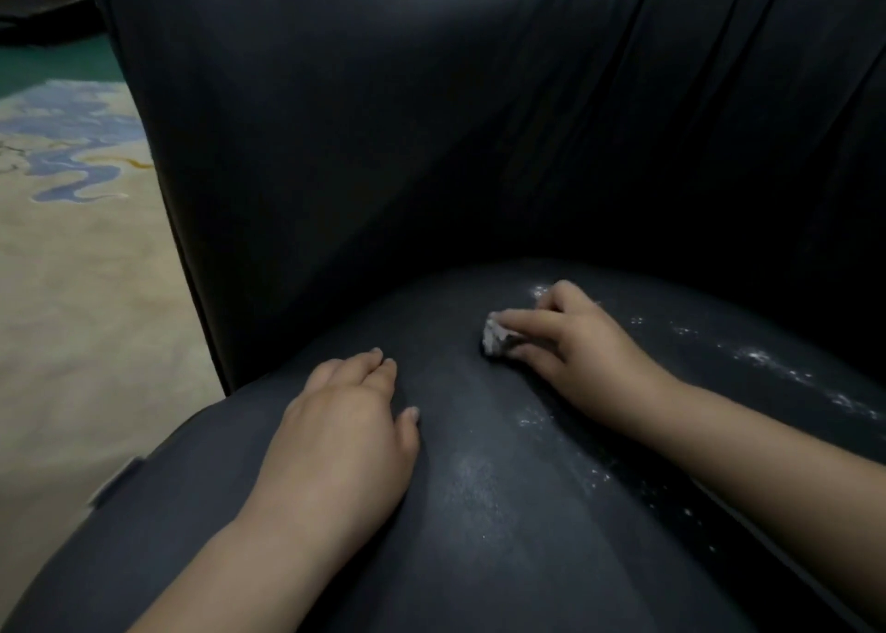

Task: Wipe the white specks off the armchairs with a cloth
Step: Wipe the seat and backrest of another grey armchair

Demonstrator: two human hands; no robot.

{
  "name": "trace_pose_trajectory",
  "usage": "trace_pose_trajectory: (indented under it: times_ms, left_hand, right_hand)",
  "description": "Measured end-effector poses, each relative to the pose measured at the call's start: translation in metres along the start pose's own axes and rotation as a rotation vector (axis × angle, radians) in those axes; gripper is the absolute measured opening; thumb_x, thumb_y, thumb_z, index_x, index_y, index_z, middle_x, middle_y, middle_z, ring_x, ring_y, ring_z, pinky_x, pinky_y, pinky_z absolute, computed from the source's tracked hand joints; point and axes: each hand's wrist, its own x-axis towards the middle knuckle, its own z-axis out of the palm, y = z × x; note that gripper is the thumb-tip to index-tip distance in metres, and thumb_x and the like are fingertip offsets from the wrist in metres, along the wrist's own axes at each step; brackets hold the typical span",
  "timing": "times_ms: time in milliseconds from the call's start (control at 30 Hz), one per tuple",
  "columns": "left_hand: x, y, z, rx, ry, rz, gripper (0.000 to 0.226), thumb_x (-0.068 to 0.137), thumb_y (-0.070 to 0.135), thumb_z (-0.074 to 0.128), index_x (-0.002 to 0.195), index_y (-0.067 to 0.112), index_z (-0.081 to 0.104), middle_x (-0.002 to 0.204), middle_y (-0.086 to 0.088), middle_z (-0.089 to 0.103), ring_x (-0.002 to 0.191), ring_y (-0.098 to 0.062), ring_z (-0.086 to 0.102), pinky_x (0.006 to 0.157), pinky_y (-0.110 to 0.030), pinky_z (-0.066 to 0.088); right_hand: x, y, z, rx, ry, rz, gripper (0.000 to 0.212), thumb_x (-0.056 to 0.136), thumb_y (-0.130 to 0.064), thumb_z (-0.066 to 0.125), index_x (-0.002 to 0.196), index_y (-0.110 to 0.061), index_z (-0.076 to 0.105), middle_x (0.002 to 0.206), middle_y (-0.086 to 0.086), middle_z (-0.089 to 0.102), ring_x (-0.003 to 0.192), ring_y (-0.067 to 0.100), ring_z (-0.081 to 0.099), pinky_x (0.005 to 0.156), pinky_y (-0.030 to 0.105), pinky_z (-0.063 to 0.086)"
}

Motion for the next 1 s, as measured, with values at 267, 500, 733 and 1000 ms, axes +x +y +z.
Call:
trace_pose_trajectory:
  times_ms: [267, 500, 733, 1000]
  left_hand:
    - [0.004, 0.003, -0.002, 0.078, -0.070, 0.018, 0.059, 0.098, 0.049, 0.035, 0.151, 0.026, 0.026, 0.158, 0.014, 0.019, 0.141, -0.010, 0.017, 0.113, -0.023, 0.020]
    - [0.003, 0.003, -0.004, 0.077, -0.089, 0.018, 0.059, 0.098, 0.050, 0.033, 0.152, 0.028, 0.022, 0.159, 0.015, 0.015, 0.142, -0.009, 0.014, 0.113, -0.022, 0.017]
    - [0.003, 0.002, -0.004, 0.062, -0.087, 0.020, 0.060, 0.098, 0.051, 0.032, 0.153, 0.028, 0.020, 0.159, 0.016, 0.014, 0.143, -0.009, 0.014, 0.113, -0.020, 0.016]
    - [0.004, 0.001, -0.002, 0.058, -0.097, 0.016, 0.060, 0.098, 0.051, 0.032, 0.153, 0.028, 0.020, 0.159, 0.015, 0.014, 0.143, -0.010, 0.014, 0.113, -0.022, 0.017]
  right_hand:
    - [0.047, 0.075, -0.025, 0.138, 0.162, 0.389, 0.030, 0.092, -0.028, 0.061, 0.121, -0.023, 0.065, 0.120, 0.009, 0.056, 0.107, 0.015, 0.058, 0.099, 0.020, 0.040]
    - [0.029, 0.061, -0.009, 0.002, -0.017, 0.148, 0.035, 0.091, -0.029, 0.062, 0.125, -0.032, 0.061, 0.101, -0.001, 0.043, 0.100, 0.016, 0.048, 0.089, 0.018, 0.032]
    - [0.065, 0.059, -0.009, -0.015, -0.025, 0.290, 0.036, 0.094, -0.027, 0.058, 0.129, -0.025, 0.059, 0.115, 0.011, 0.043, 0.112, 0.027, 0.050, 0.104, 0.026, 0.036]
    - [0.038, 0.073, -0.022, -0.027, 0.000, 0.242, 0.033, 0.091, -0.025, 0.061, 0.124, -0.029, 0.063, 0.102, 0.000, 0.042, 0.106, 0.022, 0.051, 0.097, 0.021, 0.035]
